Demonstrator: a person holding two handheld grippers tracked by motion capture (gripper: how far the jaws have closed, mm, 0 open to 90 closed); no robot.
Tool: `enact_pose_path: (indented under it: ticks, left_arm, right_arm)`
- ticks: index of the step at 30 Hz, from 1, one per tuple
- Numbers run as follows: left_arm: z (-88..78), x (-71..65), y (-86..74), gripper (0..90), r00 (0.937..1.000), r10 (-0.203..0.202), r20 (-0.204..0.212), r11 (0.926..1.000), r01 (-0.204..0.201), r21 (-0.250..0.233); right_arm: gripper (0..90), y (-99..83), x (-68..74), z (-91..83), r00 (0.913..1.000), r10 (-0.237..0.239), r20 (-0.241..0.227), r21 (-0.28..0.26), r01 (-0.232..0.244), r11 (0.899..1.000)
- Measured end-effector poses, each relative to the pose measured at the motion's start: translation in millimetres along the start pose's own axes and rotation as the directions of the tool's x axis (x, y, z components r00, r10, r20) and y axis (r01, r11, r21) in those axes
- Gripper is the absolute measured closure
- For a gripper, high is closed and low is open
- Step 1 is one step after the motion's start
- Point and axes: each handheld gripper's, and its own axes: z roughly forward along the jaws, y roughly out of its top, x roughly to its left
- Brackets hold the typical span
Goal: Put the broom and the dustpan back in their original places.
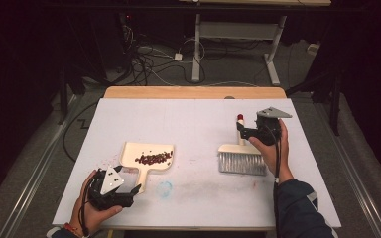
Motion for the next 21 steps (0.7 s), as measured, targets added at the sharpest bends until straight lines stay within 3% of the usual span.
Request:
enact_pose_path:
  ticks: [3, 11, 15, 21]
  left_arm:
    - [0.2, 0.1, -0.1, 15.2, 1.0, -0.001, -0.001, 1.0, 0.001, 0.001]
    - [-0.7, 1.9, -0.8, 15.3, 0.9999, -0.013, -0.006, 0.9999, 0.013, -0.006]
    - [-0.5, 2.3, -1.2, 15.2, 0.9998, -0.015, -0.016, 0.9999, 0.015, -0.005]
    - [1.3, 3.1, 0.9, 15.3, 0.9988, -0.023, -0.044, 0.9997, 0.023, -0.009]
  right_arm:
    - [16.2, 1.9, 0.1, -4.7, 0.9999, 0.009, -0.008, -0.018, -0.009, 1.0]
    - [16.7, 7.4, 10.1, -12.7, 0.998, -0.063, -0.001, -0.027, 0.063, 0.998]
    - [17.9, 8.4, 12.7, -13.8, 0.9988, -0.048, -0.005, -0.048, 0.048, 0.998]
    - [17.7, 12.1, 20.4, -22.8, 0.9956, -0.089, -0.031, -0.07, 0.086, 0.994]
